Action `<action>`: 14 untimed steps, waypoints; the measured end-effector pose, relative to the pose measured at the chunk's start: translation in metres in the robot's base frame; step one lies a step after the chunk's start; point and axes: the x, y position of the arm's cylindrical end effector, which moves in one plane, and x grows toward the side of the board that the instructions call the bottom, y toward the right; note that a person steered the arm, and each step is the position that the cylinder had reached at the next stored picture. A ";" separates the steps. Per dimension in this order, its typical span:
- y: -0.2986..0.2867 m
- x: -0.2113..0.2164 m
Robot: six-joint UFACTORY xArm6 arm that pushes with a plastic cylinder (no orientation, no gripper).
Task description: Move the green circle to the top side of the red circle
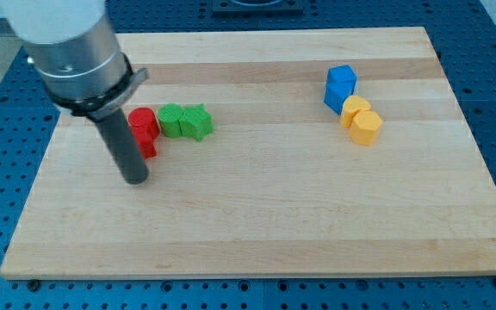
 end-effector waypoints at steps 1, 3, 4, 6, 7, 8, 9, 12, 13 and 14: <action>0.026 -0.018; 0.026 -0.026; 0.026 -0.030; 0.026 -0.054; 0.026 -0.063; 0.026 -0.067; 0.032 -0.087; 0.057 -0.118; 0.058 -0.131; 0.058 -0.148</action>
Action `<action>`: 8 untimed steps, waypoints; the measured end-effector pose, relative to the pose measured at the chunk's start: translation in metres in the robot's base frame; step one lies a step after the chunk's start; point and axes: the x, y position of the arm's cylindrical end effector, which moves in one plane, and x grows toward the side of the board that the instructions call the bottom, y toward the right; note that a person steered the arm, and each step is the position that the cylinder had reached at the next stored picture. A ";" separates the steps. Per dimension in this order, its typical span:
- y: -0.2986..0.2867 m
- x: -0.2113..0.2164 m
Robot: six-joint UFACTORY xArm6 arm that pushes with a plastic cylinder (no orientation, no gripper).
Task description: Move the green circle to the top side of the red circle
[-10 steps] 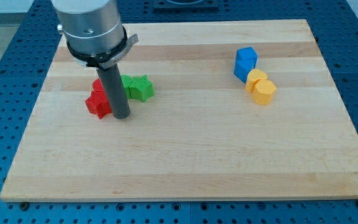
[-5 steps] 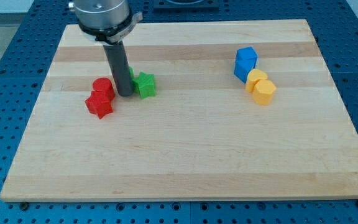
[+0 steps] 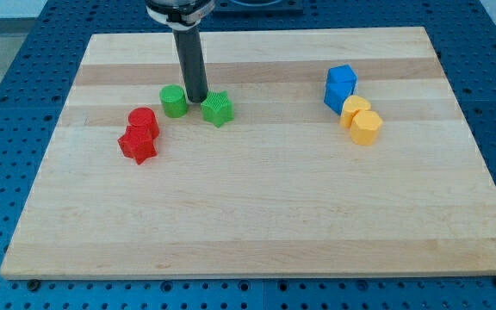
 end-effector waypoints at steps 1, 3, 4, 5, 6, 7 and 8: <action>-0.005 0.008; -0.008 0.011; -0.010 0.011; -0.014 0.011; -0.017 0.011; -0.023 0.011; -0.030 0.011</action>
